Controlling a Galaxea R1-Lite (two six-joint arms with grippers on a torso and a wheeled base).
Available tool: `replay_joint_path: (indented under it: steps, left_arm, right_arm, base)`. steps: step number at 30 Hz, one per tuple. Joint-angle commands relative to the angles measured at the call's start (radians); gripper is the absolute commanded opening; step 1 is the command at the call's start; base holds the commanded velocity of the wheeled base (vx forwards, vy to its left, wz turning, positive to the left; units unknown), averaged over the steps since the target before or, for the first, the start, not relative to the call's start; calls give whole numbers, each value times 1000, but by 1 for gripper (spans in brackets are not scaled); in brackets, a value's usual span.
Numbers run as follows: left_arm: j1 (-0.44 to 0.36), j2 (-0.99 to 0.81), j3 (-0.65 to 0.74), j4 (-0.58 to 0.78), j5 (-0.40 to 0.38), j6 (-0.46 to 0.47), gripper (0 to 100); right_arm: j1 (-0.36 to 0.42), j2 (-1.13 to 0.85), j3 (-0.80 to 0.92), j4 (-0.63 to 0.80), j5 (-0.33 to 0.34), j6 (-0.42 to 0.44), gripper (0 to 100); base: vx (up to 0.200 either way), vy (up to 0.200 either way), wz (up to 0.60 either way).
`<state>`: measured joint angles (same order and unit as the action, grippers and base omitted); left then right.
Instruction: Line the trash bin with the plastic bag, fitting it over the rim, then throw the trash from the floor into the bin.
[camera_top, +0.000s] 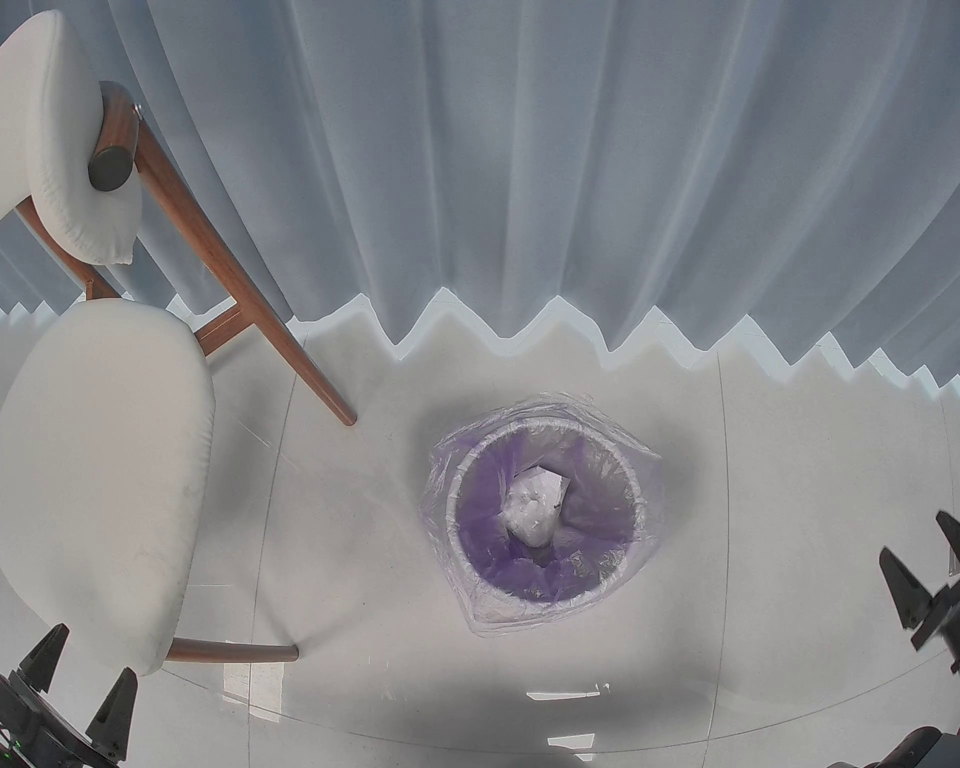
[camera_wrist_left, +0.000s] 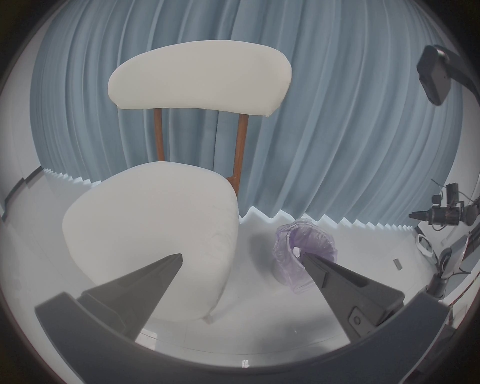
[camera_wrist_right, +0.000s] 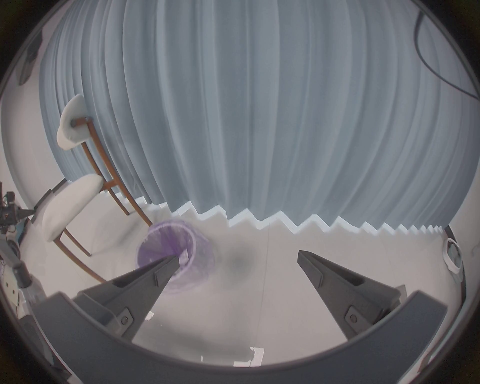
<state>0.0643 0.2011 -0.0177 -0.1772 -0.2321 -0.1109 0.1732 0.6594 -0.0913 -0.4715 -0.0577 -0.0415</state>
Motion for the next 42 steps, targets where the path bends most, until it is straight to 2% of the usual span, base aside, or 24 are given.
replay_joint_path:
  steps: [1, 2, 4, 6, 9, 11, 12, 13, 14, 17, 19, 22, 23, 25, 28, 32, 35, 36, 37, 39, 41, 42]
  left_arm:
    - [14, -104, 18, 127, 30, 105, 100]
    - [14, -106, 18, 128, 100, 92, 100]
    - [12, -106, 18, 128, 194, 80, 100]
    - [14, -106, 18, 125, 212, 76, 100]
    - [14, -106, 18, 125, 215, 85, 100]
    - [14, -106, 18, 127, 215, 96, 100]
    - [14, -106, 18, 128, 215, 102, 100]
    - [14, -106, 18, 128, 212, 103, 100]
    - [11, -106, 18, 128, 145, 138, 100]
    - [11, -104, 18, 127, -55, 158, 100]
    - [11, -104, 18, 127, -67, 166, 100]
    - [9, -104, 18, 127, -95, 218, 100]
    - [9, -104, 18, 127, -95, 218, 100]
    - [8, -104, 18, 125, -162, 278, 100]
    - [8, -104, 18, 125, -308, 327, 100]
    - [8, -104, 18, 124, -348, 398, 100]
    - [3, -106, 18, 125, -357, 404, 100]
    - [-90, -131, 18, 128, -355, 381, 100]
    - [-121, -143, 18, 127, -363, 378, 100]
    - [-83, -146, 18, 127, -362, 358, 100]
    - [-66, -183, 18, 131, -349, 300, 100]
    - [-63, -201, 18, 124, -317, 243, 100]
  right_arm:
    - [-32, -560, 88, 429, -57, -6, 100]
    - [-32, -560, 90, 425, -56, -14, 100]
    - [-27, -558, 90, 422, -36, -34, 100]
    - [-27, -558, 90, 421, -7, -41, 100]
    - [-27, -558, 90, 422, -10, -37, 100]
    - [-89, -558, 88, 432, -74, 29, 100]
    - [-166, -566, 85, 439, -79, 40, 100]
    - [-176, -566, 85, 439, -79, 40, 100]
    - [-244, -570, 87, 439, -73, 40, 100]
    - [-201, -610, 90, 421, -73, 14, 100]
    - [-178, -659, 90, 421, -65, 8, 100]
    - [-172, -658, 91, 422, 27, 5, 100]
    - [-172, -658, 91, 422, 27, 5, 100]
    - [-173, -659, 91, 425, 53, 5, 100]
    - [-173, -659, 87, 490, 55, 38, 100]
    - [-173, -659, 90, 476, 56, 45, 100]
    - [-173, -659, 90, 473, 48, 61, 100]
    - [-173, -659, 90, 471, 42, 74, 100]
    - [-173, -659, 90, 471, 41, 74, 100]
    - [-173, -659, 90, 473, 42, 71, 100]
    - [-173, -659, 90, 471, 42, 71, 100]
    - [-173, -659, 90, 471, 42, 72, 100]
  base:
    - [0, 0, 0]
    - [0, 0, 0]
    - [0, 0, 0]
    - [0, 0, 0]
    - [0, 0, 0]
    - [0, 0, 0]
    - [0, 0, 0]
    - [0, 0, 0]
    - [0, 0, 0]
    - [0, 0, 0]
    - [0, 0, 0]
    - [0, 0, 0]
    - [0, 0, 0]
    - [0, 0, 0]
    - [0, 0, 0]
    - [0, 0, 0]
    - [0, 0, 0]
    - [0, 0, 0]
    - [0, 0, 0]
    - [0, 0, 0]
    - [0, 0, 0]
    - [0, 0, 0]
